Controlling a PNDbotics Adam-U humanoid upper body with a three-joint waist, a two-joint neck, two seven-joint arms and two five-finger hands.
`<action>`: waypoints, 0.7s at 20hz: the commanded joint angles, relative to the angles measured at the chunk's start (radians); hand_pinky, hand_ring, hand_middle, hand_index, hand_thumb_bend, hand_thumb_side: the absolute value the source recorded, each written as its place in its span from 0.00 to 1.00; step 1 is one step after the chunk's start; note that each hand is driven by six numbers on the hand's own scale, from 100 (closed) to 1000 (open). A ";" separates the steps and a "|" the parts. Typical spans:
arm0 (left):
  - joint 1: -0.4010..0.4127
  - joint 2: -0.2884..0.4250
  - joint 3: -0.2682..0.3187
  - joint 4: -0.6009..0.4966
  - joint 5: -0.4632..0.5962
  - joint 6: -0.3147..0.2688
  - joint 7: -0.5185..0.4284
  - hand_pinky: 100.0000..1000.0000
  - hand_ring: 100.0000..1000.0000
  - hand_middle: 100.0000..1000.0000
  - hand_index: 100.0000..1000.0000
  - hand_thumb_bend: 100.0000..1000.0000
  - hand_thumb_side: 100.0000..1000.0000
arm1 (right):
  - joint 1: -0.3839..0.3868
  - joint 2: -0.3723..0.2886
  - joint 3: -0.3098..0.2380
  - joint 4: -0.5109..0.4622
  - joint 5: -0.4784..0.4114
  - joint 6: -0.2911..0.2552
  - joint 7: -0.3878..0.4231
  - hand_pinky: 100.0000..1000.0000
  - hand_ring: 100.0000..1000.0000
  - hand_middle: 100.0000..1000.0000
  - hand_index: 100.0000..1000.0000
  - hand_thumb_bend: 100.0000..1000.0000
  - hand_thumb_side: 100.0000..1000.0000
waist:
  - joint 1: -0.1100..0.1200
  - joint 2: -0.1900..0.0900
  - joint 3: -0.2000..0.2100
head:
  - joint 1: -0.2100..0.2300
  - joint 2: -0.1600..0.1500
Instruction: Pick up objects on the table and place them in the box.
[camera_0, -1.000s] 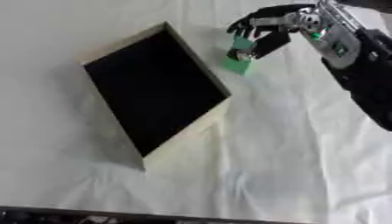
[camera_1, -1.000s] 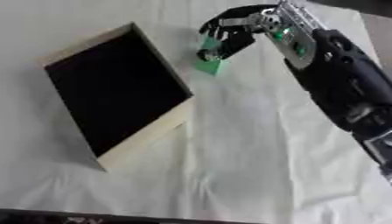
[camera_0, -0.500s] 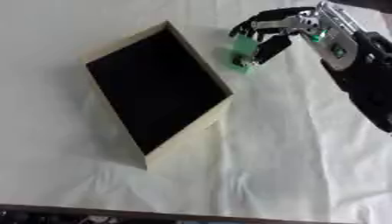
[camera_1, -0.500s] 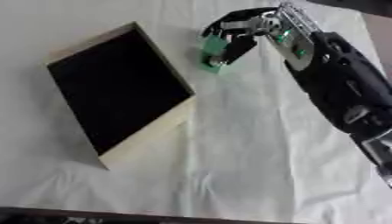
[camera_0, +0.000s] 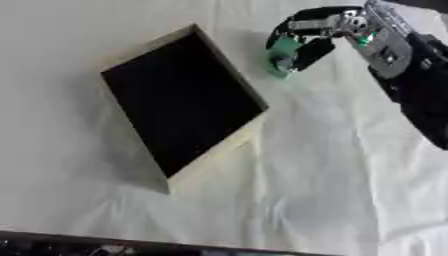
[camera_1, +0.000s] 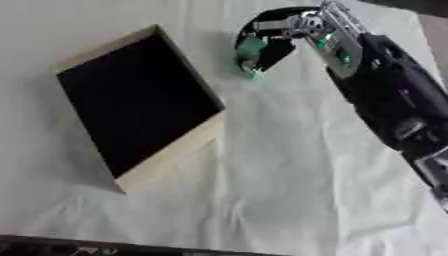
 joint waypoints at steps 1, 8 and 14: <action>-0.009 0.010 0.000 -0.020 0.000 0.000 -0.003 0.54 0.65 0.64 0.75 0.00 0.61 | -0.016 -0.018 -0.003 -0.020 -0.029 0.019 -0.025 0.52 0.65 0.56 0.78 0.00 0.33 | 0.012 -0.021 -0.001 | 0.001 0.005; -0.009 0.010 0.001 -0.020 0.002 0.000 -0.002 0.54 0.65 0.64 0.74 0.00 0.60 | -0.033 -0.032 0.001 -0.057 -0.060 0.043 -0.038 0.51 0.64 0.55 0.78 0.00 0.16 | 0.013 -0.028 -0.006 | 0.003 0.005; -0.008 0.013 0.002 -0.020 0.003 0.001 -0.002 0.54 0.65 0.64 0.74 0.00 0.60 | -0.062 -0.070 0.010 -0.191 -0.100 0.057 -0.006 0.53 0.65 0.56 0.79 0.00 0.14 | 0.012 -0.038 -0.012 | 0.003 0.003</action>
